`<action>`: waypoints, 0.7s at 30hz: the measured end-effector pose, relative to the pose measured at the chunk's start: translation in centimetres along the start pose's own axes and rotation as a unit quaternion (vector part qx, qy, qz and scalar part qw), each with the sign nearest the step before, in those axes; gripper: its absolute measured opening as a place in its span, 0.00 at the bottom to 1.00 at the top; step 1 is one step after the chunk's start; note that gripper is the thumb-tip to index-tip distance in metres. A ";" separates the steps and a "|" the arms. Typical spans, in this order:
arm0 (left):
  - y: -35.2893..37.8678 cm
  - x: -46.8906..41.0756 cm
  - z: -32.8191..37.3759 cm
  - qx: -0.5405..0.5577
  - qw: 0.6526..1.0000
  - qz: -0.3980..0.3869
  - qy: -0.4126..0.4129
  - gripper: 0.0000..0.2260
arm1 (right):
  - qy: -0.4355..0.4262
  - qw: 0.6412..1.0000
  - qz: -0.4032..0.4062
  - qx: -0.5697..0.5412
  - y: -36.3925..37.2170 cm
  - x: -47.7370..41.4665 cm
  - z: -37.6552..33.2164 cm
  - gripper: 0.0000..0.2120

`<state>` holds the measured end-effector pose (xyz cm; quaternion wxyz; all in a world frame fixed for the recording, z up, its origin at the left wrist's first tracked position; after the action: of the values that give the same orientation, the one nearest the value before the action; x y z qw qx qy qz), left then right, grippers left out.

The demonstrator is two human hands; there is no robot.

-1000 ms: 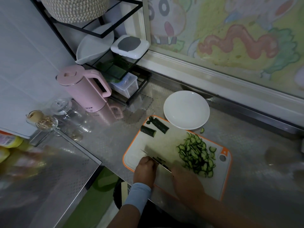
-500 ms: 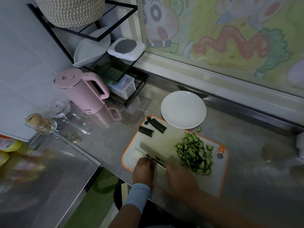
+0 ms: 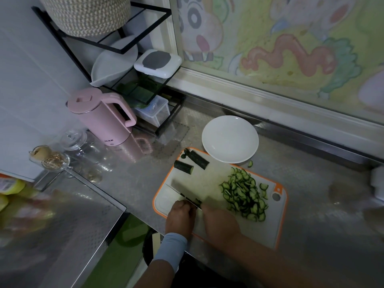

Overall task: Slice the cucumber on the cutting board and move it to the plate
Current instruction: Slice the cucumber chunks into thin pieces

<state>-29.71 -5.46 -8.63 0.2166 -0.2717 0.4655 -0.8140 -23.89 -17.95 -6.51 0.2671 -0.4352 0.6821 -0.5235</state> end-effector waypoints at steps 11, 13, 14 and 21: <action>-0.2 0.3 0.1 -0.002 0.999 0.020 -0.030 0.07 | 0.008 0.998 -0.036 -0.053 -1.4 2.9 0.5 0.10; 0.1 0.2 -0.1 0.002 0.999 0.021 -0.031 0.04 | 0.016 0.996 -0.041 -0.078 -1.2 3.4 0.9 0.10; 0.1 0.2 -0.1 0.004 0.999 0.023 -0.030 0.03 | 0.022 0.996 -0.039 -0.082 -1.0 3.5 1.1 0.10; 0.3 0.2 -0.2 0.007 1.000 -0.008 0.000 0.05 | 0.021 0.996 -0.069 -0.049 -0.4 0.7 0.1 0.18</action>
<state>-29.93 -5.57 -8.93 0.2123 -0.2735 0.4573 -0.8192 -24.04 -18.67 -6.14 0.1943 -0.4823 0.6808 -0.5160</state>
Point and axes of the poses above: each hand's wrist, its own x-axis away from the middle knuckle, its own y-axis out of the palm, z = x × y, the point moved 2 cm from there along -x, towards the middle knuckle, and after that the axes turned 13 degrees about -y, right-handed, at the moved point
